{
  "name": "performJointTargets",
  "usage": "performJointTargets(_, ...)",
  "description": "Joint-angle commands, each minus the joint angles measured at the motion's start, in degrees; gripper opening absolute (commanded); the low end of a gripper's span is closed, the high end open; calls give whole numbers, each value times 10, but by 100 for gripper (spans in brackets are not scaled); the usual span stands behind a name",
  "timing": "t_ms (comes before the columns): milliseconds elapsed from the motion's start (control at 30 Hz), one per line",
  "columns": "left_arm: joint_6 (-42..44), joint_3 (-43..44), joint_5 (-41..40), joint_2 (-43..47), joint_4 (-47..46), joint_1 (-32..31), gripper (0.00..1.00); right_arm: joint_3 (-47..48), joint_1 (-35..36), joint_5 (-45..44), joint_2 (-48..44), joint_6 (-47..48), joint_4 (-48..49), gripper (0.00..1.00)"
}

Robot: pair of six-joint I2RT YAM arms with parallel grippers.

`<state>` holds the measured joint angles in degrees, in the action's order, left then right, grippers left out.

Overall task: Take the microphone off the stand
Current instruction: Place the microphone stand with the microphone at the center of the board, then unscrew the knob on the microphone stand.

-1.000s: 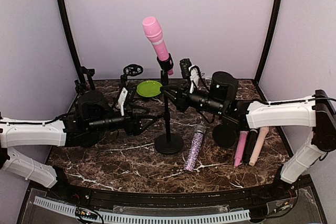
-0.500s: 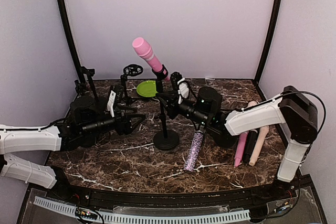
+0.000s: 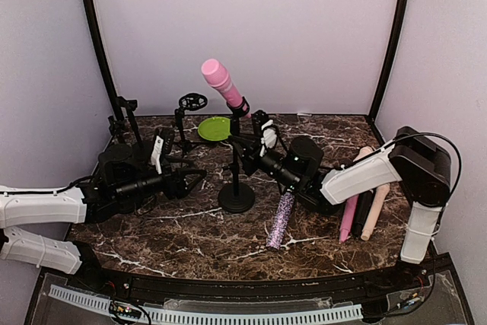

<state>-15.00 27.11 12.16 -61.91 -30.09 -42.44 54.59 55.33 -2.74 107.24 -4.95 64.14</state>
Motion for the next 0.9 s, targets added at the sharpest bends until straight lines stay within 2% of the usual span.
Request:
performJointTargets(0, 17, -7, 7, 14, -17, 6, 71, -22, 11, -12, -33, -5, 67, 13)
performJointTargets(233, 22, -7, 11, 18, -14, 8, 73, -47, 18, -15, -52, -6, 53, 36)
performJointTargets(433, 25, -5, 19, 26, 4, 11, 75, -67, 31, -30, -73, 0, 43, 50)
performJointTargets(633, 15, -7, 18, 34, 15, 13, 75, -105, 34, -40, -109, -13, 24, 75)
performJointTargets(733, -1, 3, 4, 42, 40, 15, 76, -132, 35, -40, -139, -19, 11, 82)
performJointTargets(867, -17, 33, -1, 52, 90, 16, 76, -157, 34, -30, -188, -27, -19, 86)
